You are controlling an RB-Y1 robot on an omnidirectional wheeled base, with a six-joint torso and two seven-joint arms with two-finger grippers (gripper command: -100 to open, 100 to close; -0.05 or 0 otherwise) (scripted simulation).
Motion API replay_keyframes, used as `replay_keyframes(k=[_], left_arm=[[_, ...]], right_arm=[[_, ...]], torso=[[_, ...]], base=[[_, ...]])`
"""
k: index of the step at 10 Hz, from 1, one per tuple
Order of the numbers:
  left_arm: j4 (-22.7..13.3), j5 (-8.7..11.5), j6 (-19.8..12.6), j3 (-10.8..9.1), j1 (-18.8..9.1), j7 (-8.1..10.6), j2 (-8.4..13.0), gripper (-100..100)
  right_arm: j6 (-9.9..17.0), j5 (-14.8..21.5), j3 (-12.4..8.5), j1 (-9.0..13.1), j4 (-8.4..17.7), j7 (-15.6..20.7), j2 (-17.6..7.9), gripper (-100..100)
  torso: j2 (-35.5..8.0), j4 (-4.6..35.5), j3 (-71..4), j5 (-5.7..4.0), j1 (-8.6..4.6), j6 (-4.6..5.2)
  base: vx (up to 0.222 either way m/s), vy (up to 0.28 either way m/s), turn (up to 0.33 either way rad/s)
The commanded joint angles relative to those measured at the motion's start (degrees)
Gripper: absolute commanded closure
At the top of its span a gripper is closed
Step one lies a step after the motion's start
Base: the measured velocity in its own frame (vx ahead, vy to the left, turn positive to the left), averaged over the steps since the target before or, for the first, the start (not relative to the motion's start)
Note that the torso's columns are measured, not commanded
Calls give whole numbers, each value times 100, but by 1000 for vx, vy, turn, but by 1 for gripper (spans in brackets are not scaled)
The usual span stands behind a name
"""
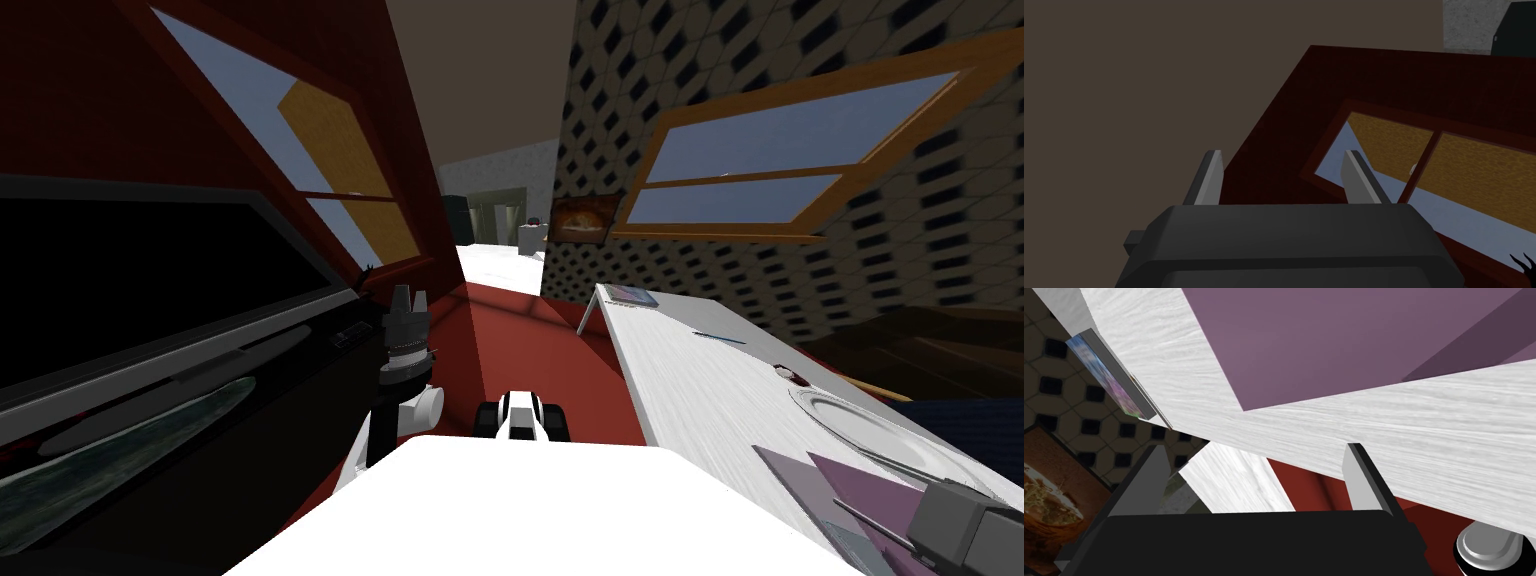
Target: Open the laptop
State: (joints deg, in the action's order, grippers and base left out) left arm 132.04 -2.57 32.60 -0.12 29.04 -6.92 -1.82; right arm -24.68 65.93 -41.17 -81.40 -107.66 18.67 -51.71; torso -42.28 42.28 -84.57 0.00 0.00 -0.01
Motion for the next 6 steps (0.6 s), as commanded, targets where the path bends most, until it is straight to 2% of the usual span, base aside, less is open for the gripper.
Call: replay_keyframes(k=[1, 2, 6], left_arm=[[0, 0, 0, 0, 0, 0, 0, 0], [0, 0, 0, 0, 0, 0, 0, 0], [0, 0, 0, 0, 0, 0, 0, 0]], right_arm=[[43, 23, 106, 79, 68, 31, 10, -100], [-21, -16, -89, -55, -35, -63, -38, -100], [-169, -98, -506, -339, -255, -266, -136, -100]], torso=[[2, -1, -1, -1, -2, 1], [-4, 1, 1, 2, 2, 2], [-1, 0, 0, 0, -1, 0]], base=[[18, -9, 14], [10, -4, -71], [7, -5, -56]])
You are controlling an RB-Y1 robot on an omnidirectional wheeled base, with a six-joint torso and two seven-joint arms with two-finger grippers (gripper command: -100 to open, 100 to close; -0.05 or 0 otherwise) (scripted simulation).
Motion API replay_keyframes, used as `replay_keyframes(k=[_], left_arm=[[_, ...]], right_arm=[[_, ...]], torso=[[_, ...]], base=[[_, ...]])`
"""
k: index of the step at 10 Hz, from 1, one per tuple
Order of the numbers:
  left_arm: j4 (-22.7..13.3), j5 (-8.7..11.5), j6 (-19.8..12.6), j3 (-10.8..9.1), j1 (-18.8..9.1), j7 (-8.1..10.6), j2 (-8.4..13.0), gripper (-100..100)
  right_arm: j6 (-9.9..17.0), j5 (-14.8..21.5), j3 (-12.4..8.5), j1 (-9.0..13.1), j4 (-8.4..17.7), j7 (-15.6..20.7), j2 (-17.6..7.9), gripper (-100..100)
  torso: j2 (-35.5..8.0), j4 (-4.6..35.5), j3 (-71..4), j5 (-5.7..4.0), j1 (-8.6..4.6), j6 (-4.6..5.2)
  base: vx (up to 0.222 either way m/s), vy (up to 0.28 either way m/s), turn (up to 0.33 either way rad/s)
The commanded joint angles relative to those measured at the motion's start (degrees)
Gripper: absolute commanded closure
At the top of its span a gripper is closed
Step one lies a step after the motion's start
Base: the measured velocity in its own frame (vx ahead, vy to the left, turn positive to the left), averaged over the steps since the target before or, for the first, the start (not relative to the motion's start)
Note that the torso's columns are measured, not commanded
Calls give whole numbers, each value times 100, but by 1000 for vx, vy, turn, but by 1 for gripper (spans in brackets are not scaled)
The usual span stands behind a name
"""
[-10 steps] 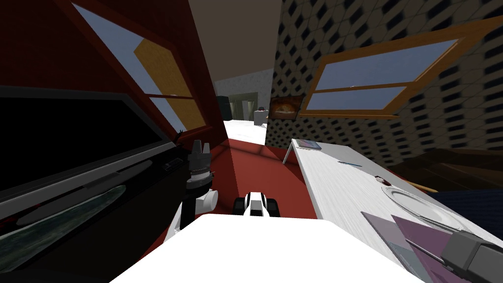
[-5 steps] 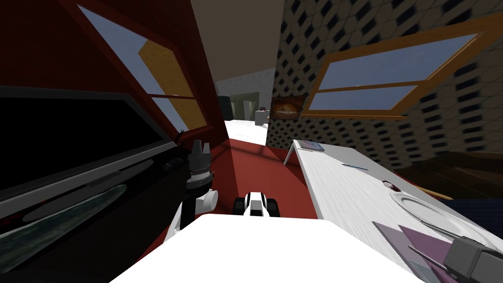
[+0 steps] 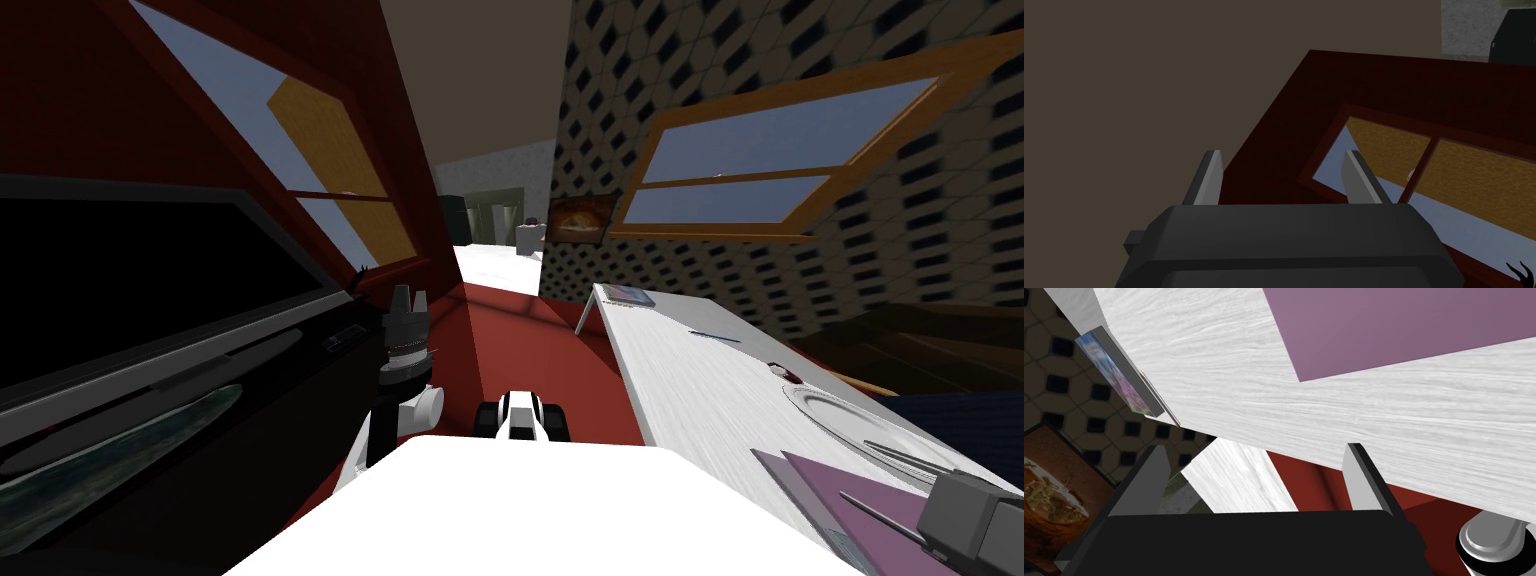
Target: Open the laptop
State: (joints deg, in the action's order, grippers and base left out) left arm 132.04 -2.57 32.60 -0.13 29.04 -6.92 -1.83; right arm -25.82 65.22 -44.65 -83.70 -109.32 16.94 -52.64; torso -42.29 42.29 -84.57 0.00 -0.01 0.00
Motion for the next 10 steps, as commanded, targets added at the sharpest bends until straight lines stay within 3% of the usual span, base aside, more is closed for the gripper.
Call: replay_keyframes(k=[1, 3, 4, 5, 10], left_arm=[[0, 0, 0, 0, 0, 0, 0, 0], [0, 0, 0, 0, 0, 0, 0, 0], [0, 0, 0, 0, 0, 0, 0, 0], [0, 0, 0, 0, 0, 0, 0, 0], [0, 0, 0, 0, 0, 0, 0, 0]], right_arm=[[-92, -49, -262, -180, -145, -144, -68, -100], [-204, -110, -575, -394, -310, -296, -141, -100], [-113, -67, -478, -360, -297, -313, -165, -100], [-122, -70, -494, -368, -304, -329, -167, 0], [-121, -70, -492, -367, -303, -328, -167, 0]], torso=[[1, 0, 0, -1, -1, 0], [2, -1, -2, 0, 0, 0], [2, -1, -1, 0, 1, 0], [-1, 0, 1, -1, 1, -1], [1, 0, 0, 0, 1, 0]], base=[[7, -4, -42], [10, -7, -75], [5, -2, -11], [0, 0, 0], [0, 0, 0]])
